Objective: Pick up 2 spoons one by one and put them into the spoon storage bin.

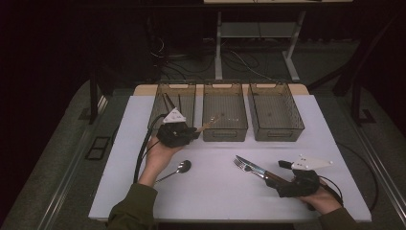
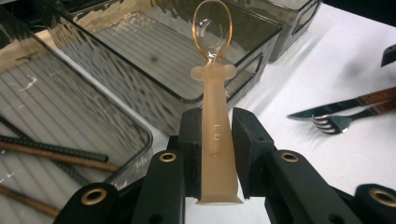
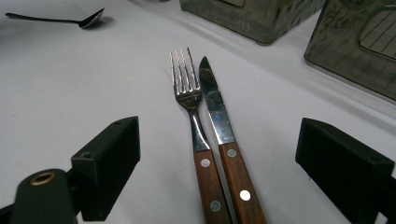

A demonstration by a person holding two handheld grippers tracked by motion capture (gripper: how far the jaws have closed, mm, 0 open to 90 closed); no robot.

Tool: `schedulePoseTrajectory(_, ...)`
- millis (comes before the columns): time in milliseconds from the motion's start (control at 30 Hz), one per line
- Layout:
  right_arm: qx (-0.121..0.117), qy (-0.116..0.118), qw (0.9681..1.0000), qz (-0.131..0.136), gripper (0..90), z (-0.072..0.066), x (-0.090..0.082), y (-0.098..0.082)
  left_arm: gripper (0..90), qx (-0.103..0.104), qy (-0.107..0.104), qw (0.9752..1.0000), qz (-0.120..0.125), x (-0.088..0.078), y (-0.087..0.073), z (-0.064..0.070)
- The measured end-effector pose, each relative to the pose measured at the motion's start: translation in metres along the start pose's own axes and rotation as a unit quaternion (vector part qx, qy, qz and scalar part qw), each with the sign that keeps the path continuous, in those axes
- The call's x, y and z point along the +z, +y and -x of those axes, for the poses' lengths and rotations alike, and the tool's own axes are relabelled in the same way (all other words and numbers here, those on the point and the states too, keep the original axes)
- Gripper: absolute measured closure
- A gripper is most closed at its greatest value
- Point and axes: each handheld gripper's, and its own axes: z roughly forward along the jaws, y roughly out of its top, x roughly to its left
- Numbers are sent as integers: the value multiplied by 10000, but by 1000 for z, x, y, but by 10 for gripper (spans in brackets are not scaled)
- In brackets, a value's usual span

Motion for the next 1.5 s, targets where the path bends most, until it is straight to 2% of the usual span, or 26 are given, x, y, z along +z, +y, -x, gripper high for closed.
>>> schedulePoseTrajectory(267,8,48,10000,24,134,-1,0,0,742,-62,13,10000,49,17,15,-3)
schedulePoseTrajectory(467,18,37,10000,23,135,-1,0,0,742,-39,5,10000,-23,28,28,-6)
schedulePoseTrajectory(500,10,36,10000,22,134,-1,0,0,742,13,2,10000,-43,30,29,-7)
schedulePoseTrajectory(533,10,35,10000,24,134,-1,0,0,742,-33,6,10000,-7,33,31,-7)
schedulePoseTrajectory(833,26,48,10000,22,134,-1,0,0,742,-20,50,10000,-50,51,41,-10)
schedulePoseTrajectory(1167,26,65,10000,49,134,-1,-1,0,741,-94,125,9998,-119,67,40,-13)
schedulePoseTrajectory(1267,40,64,10000,51,135,-1,-1,0,740,-122,125,9997,-165,70,39,-15)
schedulePoseTrajectory(1333,26,60,10000,49,134,-1,-1,0,739,-56,130,9997,-198,70,38,-17)
schedulePoseTrajectory(1400,24,60,10000,48,134,-1,-1,0,734,-109,148,9997,-176,71,38,-17)
schedulePoseTrajectory(1433,32,62,10000,49,134,-1,-1,0,726,-111,145,9997,-165,70,38,-17)
schedulePoseTrajectory(1500,31,62,10000,48,134,-1,-1,0,650,-216,199,9996,-36,70,38,-16)
